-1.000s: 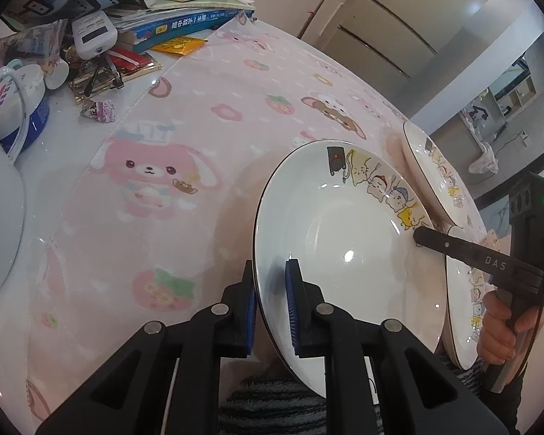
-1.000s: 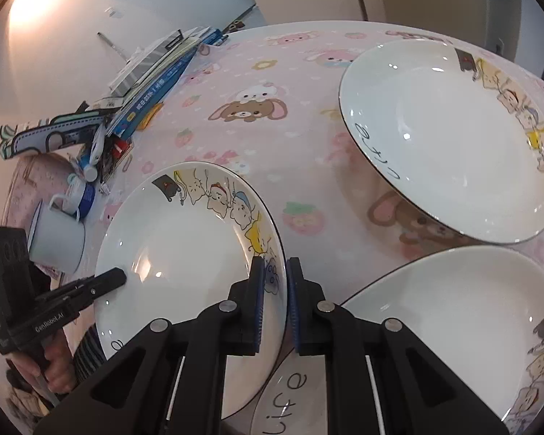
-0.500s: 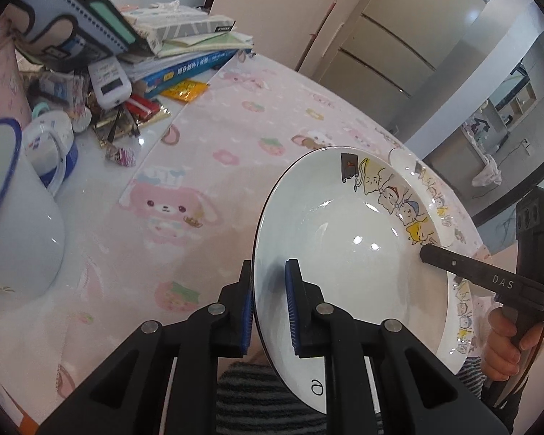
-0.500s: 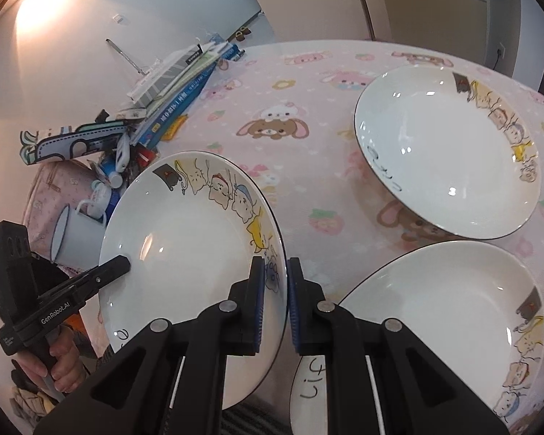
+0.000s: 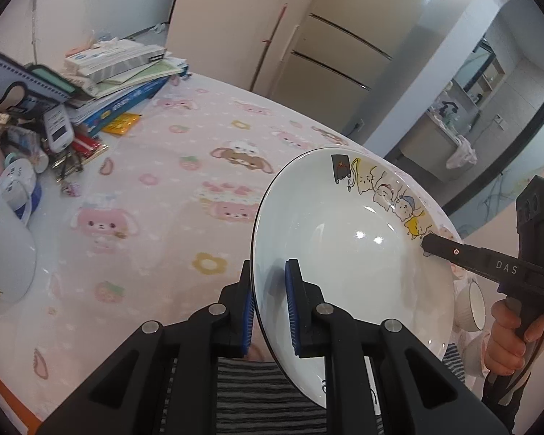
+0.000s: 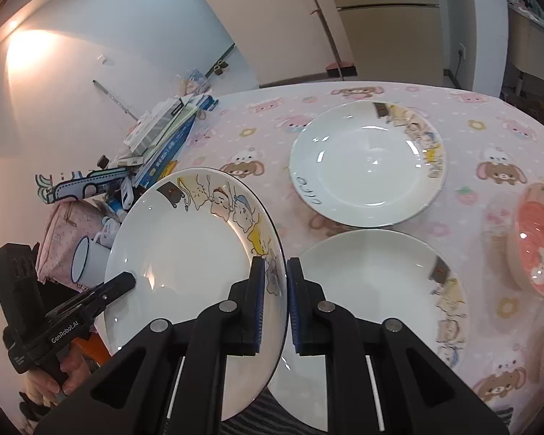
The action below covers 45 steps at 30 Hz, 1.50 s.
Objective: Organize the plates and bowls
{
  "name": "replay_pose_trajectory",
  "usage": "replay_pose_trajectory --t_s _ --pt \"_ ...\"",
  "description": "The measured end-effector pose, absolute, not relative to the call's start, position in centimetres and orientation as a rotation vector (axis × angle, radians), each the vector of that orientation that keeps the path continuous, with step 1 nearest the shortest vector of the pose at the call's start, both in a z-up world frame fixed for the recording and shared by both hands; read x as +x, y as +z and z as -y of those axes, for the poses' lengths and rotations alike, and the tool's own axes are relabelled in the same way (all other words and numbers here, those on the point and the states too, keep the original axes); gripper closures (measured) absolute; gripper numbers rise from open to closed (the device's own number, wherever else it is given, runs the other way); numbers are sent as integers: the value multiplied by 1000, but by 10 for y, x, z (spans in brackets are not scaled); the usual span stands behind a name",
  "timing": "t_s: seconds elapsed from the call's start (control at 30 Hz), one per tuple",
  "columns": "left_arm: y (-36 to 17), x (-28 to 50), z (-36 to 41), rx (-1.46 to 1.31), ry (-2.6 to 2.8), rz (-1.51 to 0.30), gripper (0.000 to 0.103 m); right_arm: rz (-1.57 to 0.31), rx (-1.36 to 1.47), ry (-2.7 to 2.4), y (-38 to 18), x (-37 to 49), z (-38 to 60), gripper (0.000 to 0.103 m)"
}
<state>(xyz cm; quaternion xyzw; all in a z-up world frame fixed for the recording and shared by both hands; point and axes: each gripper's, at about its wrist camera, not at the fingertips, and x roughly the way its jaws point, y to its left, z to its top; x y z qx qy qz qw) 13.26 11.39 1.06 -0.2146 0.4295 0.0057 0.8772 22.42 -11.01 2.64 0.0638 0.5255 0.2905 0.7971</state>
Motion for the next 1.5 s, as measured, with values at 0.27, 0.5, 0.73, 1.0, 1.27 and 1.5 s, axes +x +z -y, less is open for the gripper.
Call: replay_pose_trajectory --t_s 0.27,0.5,0.73,1.0,1.27,1.5 --pt "7 144 -61 -407 -42 -909 87 -1123 162 544 21 215 167 90" --pt "-10 157 -30 -378 -81 -955 87 -1152 203 496 -1 214 204 88" --pt "-31 164 -5 -333 -102 -1000 87 -1181 201 446 -20 217 223 88" --pt "-47 176 17 -292 -123 -1038 87 -1205 196 399 -37 219 243 88" --pt "-53 184 31 -260 -122 -1060 84 -1210 188 376 -41 220 255 88" --pt "-65 190 34 -237 -101 -1082 81 -1203 172 373 -42 220 255 88"
